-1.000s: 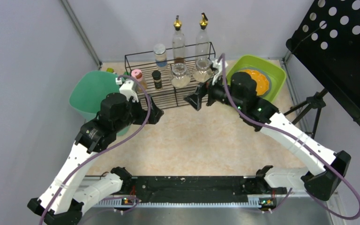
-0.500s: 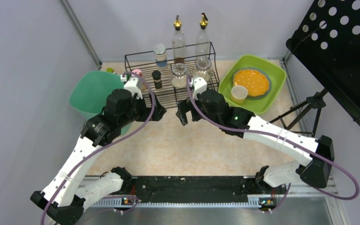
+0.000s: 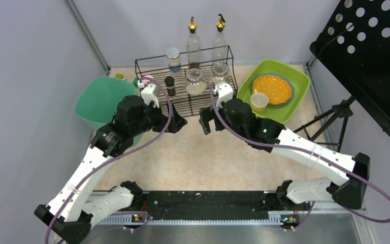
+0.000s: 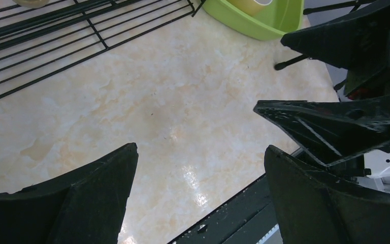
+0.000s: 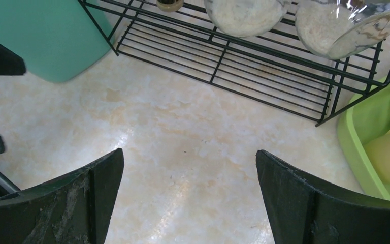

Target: Clear the kitchen counter

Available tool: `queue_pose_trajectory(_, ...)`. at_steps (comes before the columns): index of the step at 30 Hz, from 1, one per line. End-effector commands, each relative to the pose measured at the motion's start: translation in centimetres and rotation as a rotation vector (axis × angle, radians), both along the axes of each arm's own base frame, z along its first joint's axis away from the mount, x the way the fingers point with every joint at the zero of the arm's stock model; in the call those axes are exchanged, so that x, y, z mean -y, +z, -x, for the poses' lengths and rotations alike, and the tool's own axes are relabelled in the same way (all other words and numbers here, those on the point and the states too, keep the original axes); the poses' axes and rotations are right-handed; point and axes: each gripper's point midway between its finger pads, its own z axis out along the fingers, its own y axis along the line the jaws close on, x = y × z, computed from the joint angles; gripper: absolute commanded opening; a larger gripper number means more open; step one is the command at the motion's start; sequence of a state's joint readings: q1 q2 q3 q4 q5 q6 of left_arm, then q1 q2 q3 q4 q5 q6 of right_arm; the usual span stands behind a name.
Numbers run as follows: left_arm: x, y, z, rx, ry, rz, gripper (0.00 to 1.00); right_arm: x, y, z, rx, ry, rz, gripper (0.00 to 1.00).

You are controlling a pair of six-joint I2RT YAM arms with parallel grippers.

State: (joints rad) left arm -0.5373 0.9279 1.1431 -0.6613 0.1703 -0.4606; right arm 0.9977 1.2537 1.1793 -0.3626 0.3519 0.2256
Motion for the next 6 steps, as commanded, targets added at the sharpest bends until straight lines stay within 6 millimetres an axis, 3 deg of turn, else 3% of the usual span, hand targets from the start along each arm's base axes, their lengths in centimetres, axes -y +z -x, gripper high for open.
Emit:
queue_pose_trajectory(1, 1.04, -0.21, -0.28, 0.0, -0.033, 0.034, 0.99, 0.19, 4.89, 0.52, 0.082, 0.028, -0.098, 0.99)
queue_pose_trajectory(3, 1.03, -0.2, -0.24, 0.002, -0.033, 0.037, 0.99, -0.19, 5.05, 1.11, 0.086, 0.079, -0.097, 0.99)
queue_pose_trajectory(6, 0.93, -0.16, -0.33, 0.007, -0.027, 0.034, 0.99, 0.11, 4.56, 0.37, 0.088, 0.036, -0.069, 0.99)
